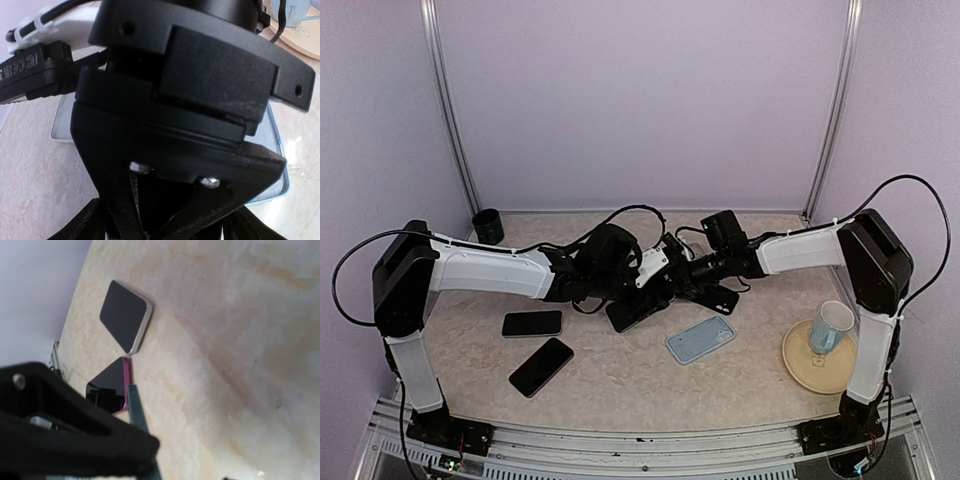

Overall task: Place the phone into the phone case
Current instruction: Pass from the left arm to the right

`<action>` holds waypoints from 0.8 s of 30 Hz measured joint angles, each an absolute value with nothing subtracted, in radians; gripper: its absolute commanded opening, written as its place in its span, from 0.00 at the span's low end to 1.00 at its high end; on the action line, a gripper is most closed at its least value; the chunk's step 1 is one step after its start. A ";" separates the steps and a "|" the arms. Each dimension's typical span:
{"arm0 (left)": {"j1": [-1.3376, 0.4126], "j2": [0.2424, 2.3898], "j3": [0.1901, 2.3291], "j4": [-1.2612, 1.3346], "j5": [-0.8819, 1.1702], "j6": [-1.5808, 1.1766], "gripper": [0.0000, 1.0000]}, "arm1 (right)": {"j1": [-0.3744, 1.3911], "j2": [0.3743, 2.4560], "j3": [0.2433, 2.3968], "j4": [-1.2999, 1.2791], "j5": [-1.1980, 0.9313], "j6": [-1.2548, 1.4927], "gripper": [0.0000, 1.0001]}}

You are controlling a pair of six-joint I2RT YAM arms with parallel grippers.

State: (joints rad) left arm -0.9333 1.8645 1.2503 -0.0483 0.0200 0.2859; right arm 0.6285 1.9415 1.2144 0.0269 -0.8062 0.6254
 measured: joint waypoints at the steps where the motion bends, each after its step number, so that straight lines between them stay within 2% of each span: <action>1: -0.933 1.864 1.250 -0.044 0.019 0.288 0.00 | 0.628 1.945 1.214 0.031 -0.813 0.628 0.44; 9: -0.936 1.864 1.250 -0.029 0.015 0.295 0.00 | 0.628 1.975 1.214 0.049 -0.860 0.654 0.30; 16: -0.941 1.864 1.250 -0.030 0.010 0.297 0.00 | 0.634 1.981 1.214 0.089 -0.903 0.671 0.01; 20: -0.942 1.864 1.250 -0.033 0.007 0.299 0.01 | 0.634 1.987 1.214 0.097 -0.911 0.677 0.00; 22: -0.942 1.864 1.248 -0.032 0.003 0.299 0.10 | 0.634 1.987 1.214 0.099 -0.912 0.678 0.00; 24: -0.943 1.864 1.245 -0.027 -0.001 0.299 0.25 | 0.634 1.987 1.214 0.099 -0.912 0.677 0.00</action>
